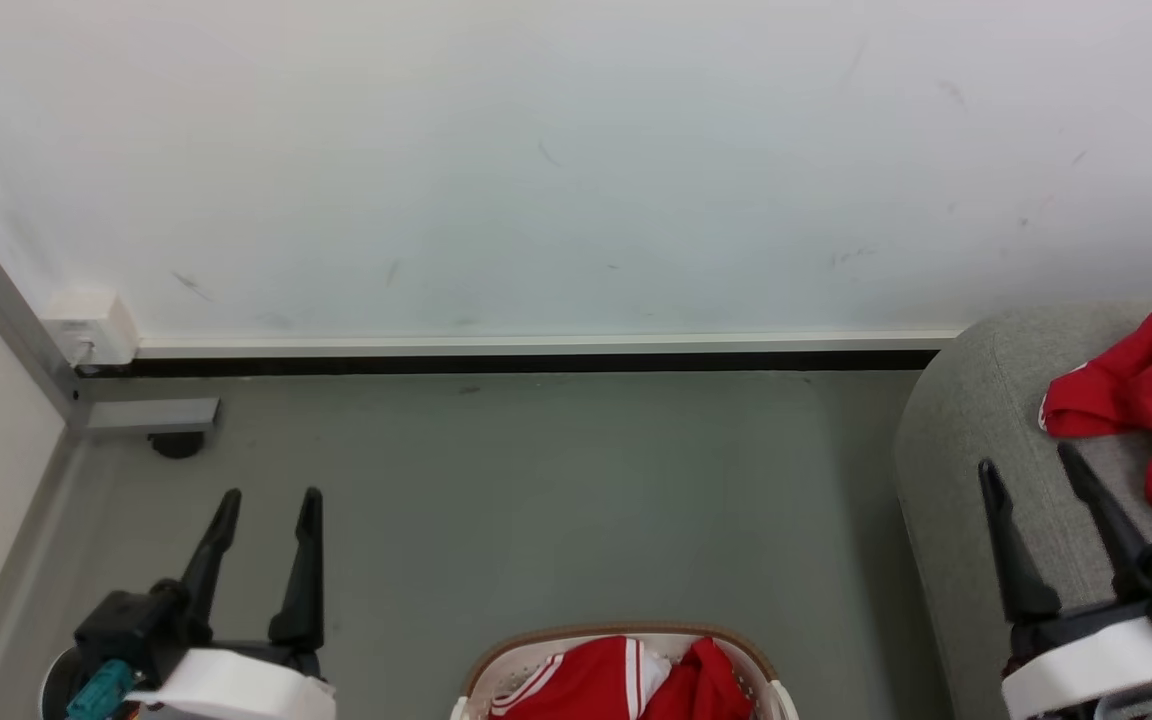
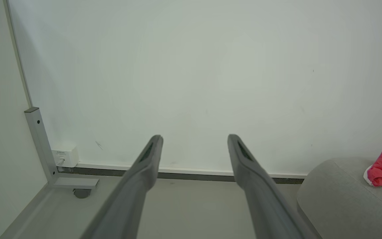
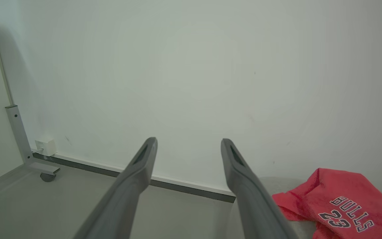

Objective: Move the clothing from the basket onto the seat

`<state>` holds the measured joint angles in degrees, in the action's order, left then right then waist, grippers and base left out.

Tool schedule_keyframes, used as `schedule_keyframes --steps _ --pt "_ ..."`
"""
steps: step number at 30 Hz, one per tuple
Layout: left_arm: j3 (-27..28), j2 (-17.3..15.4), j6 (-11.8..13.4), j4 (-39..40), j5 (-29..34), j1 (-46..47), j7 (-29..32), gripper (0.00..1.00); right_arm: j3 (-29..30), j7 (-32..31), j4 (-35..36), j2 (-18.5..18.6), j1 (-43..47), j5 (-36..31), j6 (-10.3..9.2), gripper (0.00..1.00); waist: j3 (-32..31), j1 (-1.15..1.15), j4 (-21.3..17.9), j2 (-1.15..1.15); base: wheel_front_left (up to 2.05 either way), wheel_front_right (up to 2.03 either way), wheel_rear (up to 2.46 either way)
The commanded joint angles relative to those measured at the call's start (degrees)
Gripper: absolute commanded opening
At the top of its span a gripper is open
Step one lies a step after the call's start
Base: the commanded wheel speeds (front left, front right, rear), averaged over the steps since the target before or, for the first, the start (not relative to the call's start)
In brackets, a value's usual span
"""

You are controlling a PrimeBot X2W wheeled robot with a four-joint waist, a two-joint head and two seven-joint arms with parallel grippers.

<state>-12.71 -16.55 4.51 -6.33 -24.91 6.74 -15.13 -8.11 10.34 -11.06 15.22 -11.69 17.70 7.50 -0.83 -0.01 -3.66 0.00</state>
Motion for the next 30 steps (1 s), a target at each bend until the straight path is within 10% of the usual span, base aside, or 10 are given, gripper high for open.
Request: schedule_keyframes --steps 1,30 --pt "0.8 0.3 -0.4 -0.1 2.7 -1.5 0.0 1.0 0.4 1.4 0.1 -1.6 2.5 -0.6 -0.02 1.0 0.1 0.01 0.2 0.0 0.0 0.0 0.0" --pt "13.6 11.7 -10.4 -1.8 16.4 -4.4 0.0 1.0 -1.0 4.9 -1.2 -10.2 6.4 -4.8 -0.02 1.0 1.7 0.01 -1.5 0.0 0.0 0.0 0.0"
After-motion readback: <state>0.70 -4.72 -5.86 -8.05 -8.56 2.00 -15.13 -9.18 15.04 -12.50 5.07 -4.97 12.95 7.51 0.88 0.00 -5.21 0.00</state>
